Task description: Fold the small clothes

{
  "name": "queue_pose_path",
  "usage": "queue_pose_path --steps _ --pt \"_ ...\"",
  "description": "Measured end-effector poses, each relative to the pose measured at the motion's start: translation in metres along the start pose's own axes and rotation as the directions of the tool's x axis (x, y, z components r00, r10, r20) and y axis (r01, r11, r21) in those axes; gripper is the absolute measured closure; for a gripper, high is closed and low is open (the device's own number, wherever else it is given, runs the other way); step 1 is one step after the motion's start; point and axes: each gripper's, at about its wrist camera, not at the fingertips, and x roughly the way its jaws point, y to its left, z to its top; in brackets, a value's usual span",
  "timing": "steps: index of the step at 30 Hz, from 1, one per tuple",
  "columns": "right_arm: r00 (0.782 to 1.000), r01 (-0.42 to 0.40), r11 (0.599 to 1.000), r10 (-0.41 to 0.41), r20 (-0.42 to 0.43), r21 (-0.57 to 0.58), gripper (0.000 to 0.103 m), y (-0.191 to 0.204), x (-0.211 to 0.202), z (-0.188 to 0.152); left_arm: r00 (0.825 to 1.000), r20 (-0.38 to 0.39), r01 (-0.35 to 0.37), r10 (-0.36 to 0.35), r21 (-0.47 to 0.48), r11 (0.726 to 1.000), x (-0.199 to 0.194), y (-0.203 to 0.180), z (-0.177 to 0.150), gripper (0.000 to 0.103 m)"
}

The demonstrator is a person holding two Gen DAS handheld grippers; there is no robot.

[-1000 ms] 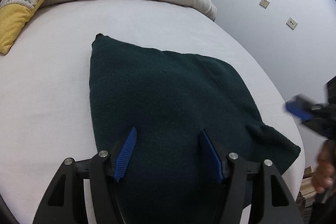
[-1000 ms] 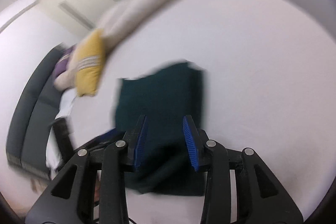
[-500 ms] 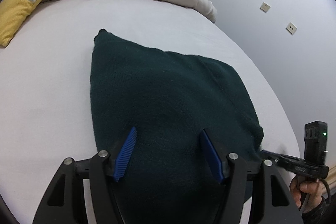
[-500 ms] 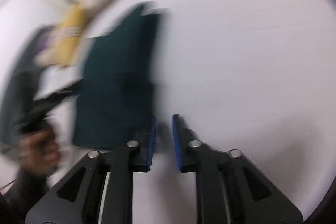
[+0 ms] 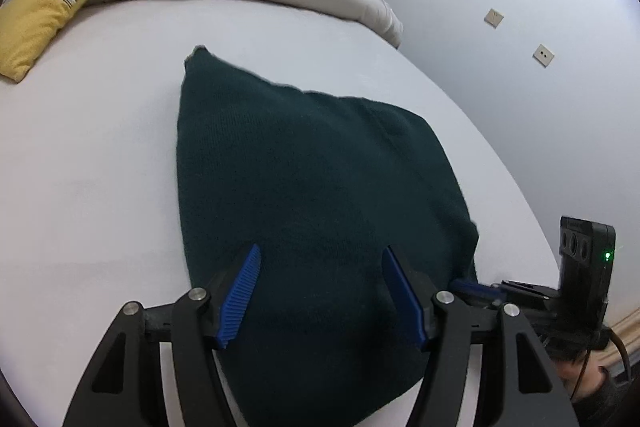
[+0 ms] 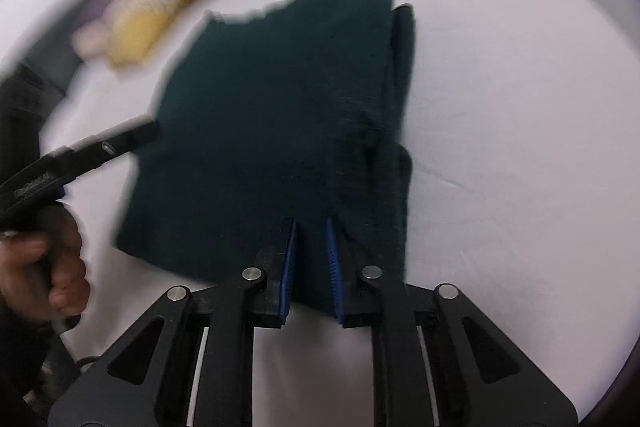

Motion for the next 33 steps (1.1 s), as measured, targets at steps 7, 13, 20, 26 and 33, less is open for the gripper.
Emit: queue_pose_path --steps 7,13,20,26,33 --pt "0.984 0.146 0.987 -0.152 0.088 0.067 0.093 0.003 -0.048 0.025 0.997 0.070 0.014 -0.013 -0.007 1.000 -0.024 0.000 0.015 0.038" --pt "0.989 -0.119 0.993 0.118 0.088 0.008 0.056 0.043 -0.024 0.111 0.997 0.080 -0.014 0.012 0.028 1.000 -0.002 -0.006 0.043 0.038" --pt "0.992 -0.127 0.948 0.122 0.035 0.293 0.103 -0.041 0.061 0.167 0.999 0.028 -0.041 0.040 0.016 0.999 0.047 0.008 0.050 0.038" --pt "0.981 -0.194 0.930 0.177 0.081 0.311 0.103 -0.066 0.059 0.171 0.997 0.036 -0.075 0.072 0.084 0.994 0.065 -0.007 0.053 0.028" --pt "0.985 -0.102 0.887 0.027 0.170 0.450 0.092 -0.093 -0.008 0.132 0.995 0.082 0.069 -0.063 -0.076 0.995 0.001 0.016 0.039 0.037"
